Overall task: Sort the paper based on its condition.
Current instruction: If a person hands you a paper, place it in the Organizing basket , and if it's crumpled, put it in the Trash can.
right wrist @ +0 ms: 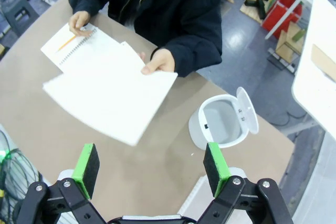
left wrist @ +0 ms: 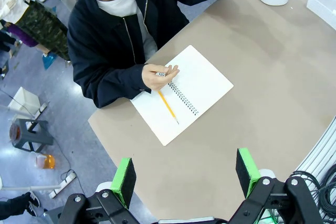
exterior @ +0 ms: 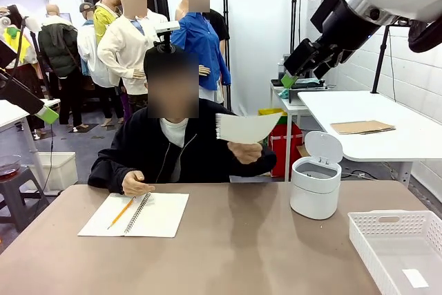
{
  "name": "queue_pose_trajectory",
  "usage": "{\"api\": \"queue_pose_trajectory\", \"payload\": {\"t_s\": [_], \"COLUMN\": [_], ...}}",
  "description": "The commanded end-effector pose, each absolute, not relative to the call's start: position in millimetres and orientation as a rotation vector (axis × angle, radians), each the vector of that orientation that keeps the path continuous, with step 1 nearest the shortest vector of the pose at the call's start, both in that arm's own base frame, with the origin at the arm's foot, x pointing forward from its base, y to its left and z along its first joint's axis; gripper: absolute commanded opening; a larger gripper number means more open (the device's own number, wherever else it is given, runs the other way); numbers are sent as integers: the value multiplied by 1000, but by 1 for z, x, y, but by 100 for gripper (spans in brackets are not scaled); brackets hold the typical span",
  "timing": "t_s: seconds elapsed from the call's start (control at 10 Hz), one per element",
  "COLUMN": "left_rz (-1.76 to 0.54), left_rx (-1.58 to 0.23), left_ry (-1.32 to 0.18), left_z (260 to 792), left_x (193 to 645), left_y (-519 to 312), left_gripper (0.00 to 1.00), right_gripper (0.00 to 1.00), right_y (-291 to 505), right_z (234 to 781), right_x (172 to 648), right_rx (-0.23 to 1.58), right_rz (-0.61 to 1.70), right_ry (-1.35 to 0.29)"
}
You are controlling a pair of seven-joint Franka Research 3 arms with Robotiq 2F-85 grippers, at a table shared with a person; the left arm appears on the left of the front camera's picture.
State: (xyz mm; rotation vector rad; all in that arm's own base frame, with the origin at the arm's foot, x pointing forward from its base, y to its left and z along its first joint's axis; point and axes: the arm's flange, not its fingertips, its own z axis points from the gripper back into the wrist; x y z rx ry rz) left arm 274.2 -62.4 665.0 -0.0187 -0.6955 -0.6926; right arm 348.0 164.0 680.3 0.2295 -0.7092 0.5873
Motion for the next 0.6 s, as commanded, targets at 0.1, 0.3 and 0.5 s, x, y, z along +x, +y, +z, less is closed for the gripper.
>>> {"api": "queue_pose_trajectory", "payload": {"t_s": [0.1, 0.3, 0.5], "left_rz": [-699, -699, -699], "left_rx": [-27, -27, -27], "left_ry": [-687, -687, -687], "left_z": [666, 666, 666], "left_x": [273, 273, 273], "left_y": [-62, -62, -62], "left_gripper": [100, 100, 100], "right_gripper": [100, 100, 100], "right_y": [163, 158, 152], "right_z": [667, 660, 652], "right_x": [362, 361, 356], "right_rx": [320, 375, 409], "right_rz": [429, 289, 155], "right_ry": [-708, -698, -671]}}
